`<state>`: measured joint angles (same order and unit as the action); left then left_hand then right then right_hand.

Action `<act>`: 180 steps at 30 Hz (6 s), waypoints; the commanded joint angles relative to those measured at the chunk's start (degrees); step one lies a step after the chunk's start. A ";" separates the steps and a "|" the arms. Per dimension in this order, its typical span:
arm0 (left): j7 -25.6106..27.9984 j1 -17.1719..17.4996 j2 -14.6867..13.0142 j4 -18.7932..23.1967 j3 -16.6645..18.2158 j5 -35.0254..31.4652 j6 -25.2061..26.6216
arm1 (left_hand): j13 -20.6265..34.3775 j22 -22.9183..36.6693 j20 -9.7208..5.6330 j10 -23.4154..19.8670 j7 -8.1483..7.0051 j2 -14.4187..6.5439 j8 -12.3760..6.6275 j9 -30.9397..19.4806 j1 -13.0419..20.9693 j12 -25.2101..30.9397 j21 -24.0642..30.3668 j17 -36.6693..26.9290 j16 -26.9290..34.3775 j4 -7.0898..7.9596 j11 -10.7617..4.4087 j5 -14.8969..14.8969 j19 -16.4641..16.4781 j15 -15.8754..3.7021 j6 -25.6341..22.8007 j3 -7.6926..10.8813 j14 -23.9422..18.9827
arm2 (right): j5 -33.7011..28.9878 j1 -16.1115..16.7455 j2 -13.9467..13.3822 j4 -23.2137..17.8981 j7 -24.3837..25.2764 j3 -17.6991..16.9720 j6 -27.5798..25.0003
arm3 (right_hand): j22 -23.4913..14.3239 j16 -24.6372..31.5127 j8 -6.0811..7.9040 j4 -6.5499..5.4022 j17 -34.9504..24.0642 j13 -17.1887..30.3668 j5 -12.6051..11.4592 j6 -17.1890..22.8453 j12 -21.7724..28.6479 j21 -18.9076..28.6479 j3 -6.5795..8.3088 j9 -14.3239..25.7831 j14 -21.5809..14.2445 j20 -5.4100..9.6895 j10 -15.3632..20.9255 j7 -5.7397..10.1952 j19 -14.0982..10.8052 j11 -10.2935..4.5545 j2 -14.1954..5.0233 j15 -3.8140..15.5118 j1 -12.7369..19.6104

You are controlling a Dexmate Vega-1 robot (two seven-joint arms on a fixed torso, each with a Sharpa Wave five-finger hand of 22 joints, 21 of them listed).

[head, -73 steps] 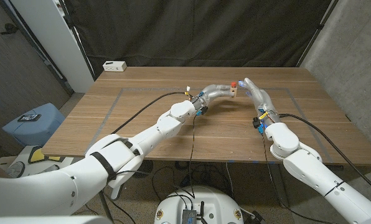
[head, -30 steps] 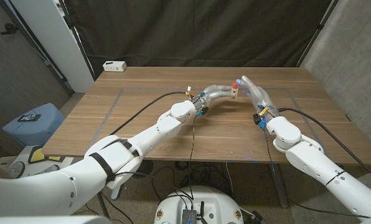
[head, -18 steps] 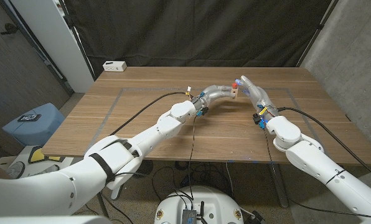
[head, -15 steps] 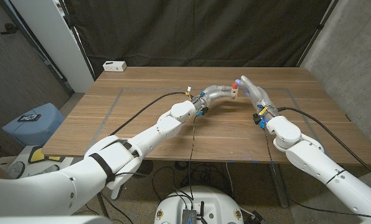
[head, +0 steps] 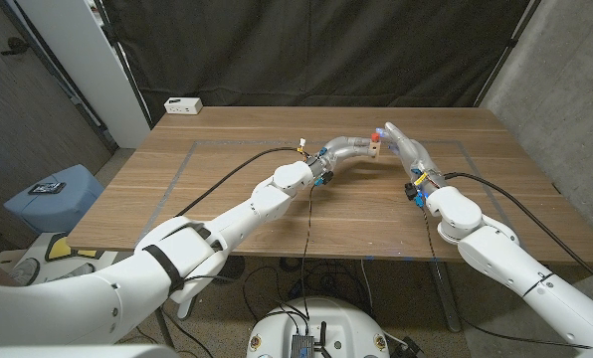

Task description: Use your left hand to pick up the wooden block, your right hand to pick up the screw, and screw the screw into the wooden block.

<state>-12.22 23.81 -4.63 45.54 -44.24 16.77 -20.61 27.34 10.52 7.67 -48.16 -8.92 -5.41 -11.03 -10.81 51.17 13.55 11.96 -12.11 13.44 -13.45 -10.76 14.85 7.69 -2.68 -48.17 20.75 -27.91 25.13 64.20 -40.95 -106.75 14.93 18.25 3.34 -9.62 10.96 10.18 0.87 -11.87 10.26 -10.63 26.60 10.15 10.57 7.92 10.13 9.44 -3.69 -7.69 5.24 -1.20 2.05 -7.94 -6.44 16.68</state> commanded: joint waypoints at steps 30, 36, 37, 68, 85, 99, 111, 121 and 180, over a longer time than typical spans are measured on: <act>0.93 1.62 -1.51 4.30 -0.14 -0.17 1.42 | 1.59 0.12 -0.07 -0.70 1.71 -1.90 -0.43 -0.31 -1.53 0.66 0.16 -0.09 0.39 4.37 -0.03 0.26 0.37 -2.09 -2.24 4.83 -1.05 | -0.50 3.29 -1.69 -3.88 1.44 -1.10 -1.25 | -0.09 0.44 0.52 0.01 0.07 0.09 -0.36 0.88 0.71 0.18 0.88 0.00 2.12 0.00 0.07 0.26 -0.03 -0.42 -0.04 0.04 -0.10; 0.95 1.87 -1.70 4.73 -0.11 -0.10 1.49 | 1.59 0.12 -0.09 -0.64 1.73 -1.87 -0.40 -0.31 -1.50 0.65 0.16 -0.08 0.39 4.33 -0.03 0.26 0.39 -2.11 -2.19 4.84 -1.08 | -0.51 3.80 -1.70 -4.47 1.90 -1.23 -1.71 | -0.09 0.47 0.51 0.05 0.09 0.09 -0.37 0.94 0.73 0.20 0.95 0.00 2.05 0.00 0.12 0.25 -0.07 -0.48 -0.04 0.04 -0.10; 0.98 1.92 -1.75 4.83 -0.08 -0.08 1.52 | 1.59 0.12 -0.09 -0.64 1.76 -1.88 -0.39 -0.31 -1.50 0.65 0.16 -0.09 0.42 4.33 -0.03 0.26 0.40 -2.08 -2.17 4.84 -1.14 | -0.59 3.85 -1.74 -4.51 1.87 -1.21 -1.67 | -0.09 0.48 0.51 0.06 0.09 0.09 -0.37 0.95 0.74 0.21 0.96 0.00 2.04 0.03 0.16 0.26 -0.08 -0.49 -0.04 0.05 -0.10; 1.39 3.48 -3.74 8.57 0.16 -0.02 2.65 | 1.61 0.11 -0.03 -0.60 1.89 -2.00 -0.39 -0.32 -1.49 0.69 0.20 -0.14 0.41 4.34 0.10 0.23 0.55 -1.96 -2.19 4.89 -1.13 | -1.37 6.09 -2.34 -7.40 2.95 -1.72 -2.79 | -0.08 0.61 0.59 0.24 0.18 0.08 -0.38 1.64 0.83 0.27 1.36 0.00 1.78 0.04 0.52 0.37 -0.18 -0.67 -0.02 0.08 -0.14; 1.36 3.59 -4.16 9.06 0.26 -0.04 2.40 | 1.62 0.11 -0.05 -0.60 1.93 -2.01 -0.38 -0.32 -1.53 0.71 0.20 -0.13 0.37 4.37 0.05 0.22 0.59 -2.03 -2.16 4.93 -1.12 | -1.56 6.56 -2.56 -8.82 3.01 -1.50 -3.65 | -0.08 0.63 0.61 0.38 0.22 0.08 -0.38 1.97 0.86 0.27 1.61 0.01 1.73 0.10 0.69 0.56 -0.20 -0.78 -0.04 0.15 -0.10; 1.49 3.70 -4.52 9.69 0.33 -0.02 3.12 | 1.61 0.11 -0.10 -0.66 2.02 -1.97 -0.38 -0.32 -1.58 0.74 0.20 -0.12 0.37 4.36 0.11 0.20 0.61 -1.98 -2.19 4.93 -1.18 | -1.35 6.39 -2.96 -9.41 2.31 -1.12 -4.49 | -0.08 0.64 0.64 0.43 0.23 0.08 -0.37 2.26 0.86 0.25 1.77 0.01 1.70 0.09 0.79 0.74 -0.15 -0.84 -0.06 0.15 -0.13; 1.63 3.75 -4.70 9.92 0.37 0.08 3.79 | 1.61 0.11 -0.13 -0.69 2.04 -1.96 -0.41 -0.32 -1.78 0.75 0.19 -0.11 0.37 4.47 0.06 0.18 0.64 -1.85 -2.31 4.90 -1.26 | -1.24 5.78 -3.42 -9.34 1.30 -0.59 -4.87 | -0.08 0.63 0.65 0.46 0.23 0.08 -0.36 2.50 0.80 0.23 1.89 0.01 1.77 0.07 0.71 0.97 -0.08 -0.96 -0.04 0.14 -0.20; 1.52 3.64 -4.75 9.80 0.33 0.16 4.25 | 1.62 0.11 -0.03 -0.70 2.10 -2.00 -0.40 -0.32 -1.81 0.77 0.19 -0.10 0.34 4.46 0.24 0.19 0.65 -1.90 -2.30 4.97 -1.27 | -0.76 6.34 -3.22 -9.29 2.04 -1.17 -4.64 | -0.08 0.65 0.63 0.48 0.23 0.08 -0.36 2.57 0.80 0.24 1.98 0.01 1.75 0.07 0.74 0.98 -0.07 -0.85 -0.06 0.19 -0.23; 1.49 4.40 -6.47 12.69 0.38 -0.08 5.11 | 1.60 0.11 -0.06 -0.65 2.12 -2.02 -0.33 -0.33 -1.64 0.78 0.21 -0.18 0.41 4.30 0.26 0.16 0.85 -1.88 -2.24 4.98 -1.32 | 1.27 2.29 -2.38 -4.30 -0.94 -0.78 -3.64 | -0.09 0.43 -0.42 0.15 -0.03 0.12 -0.19 -2.38 0.23 0.07 1.98 0.04 2.77 -0.84 -1.06 -0.48 0.59 0.49 0.74 -0.55 -2.08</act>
<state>-10.83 27.84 -10.72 57.50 -44.00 16.60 -15.65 27.34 10.52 7.58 -48.24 -8.47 -5.63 -10.84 -11.03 50.50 13.55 11.96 -12.11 13.44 -13.69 -10.44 14.53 8.22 -2.87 -48.11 20.99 -28.75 26.08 68.10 -43.55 -112.12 15.17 16.31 -0.18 -9.62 11.30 9.93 1.25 -11.61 10.26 -10.63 24.74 10.36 10.57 9.89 10.14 9.95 -4.11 -8.23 4.82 -0.81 2.58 -7.17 -6.55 15.01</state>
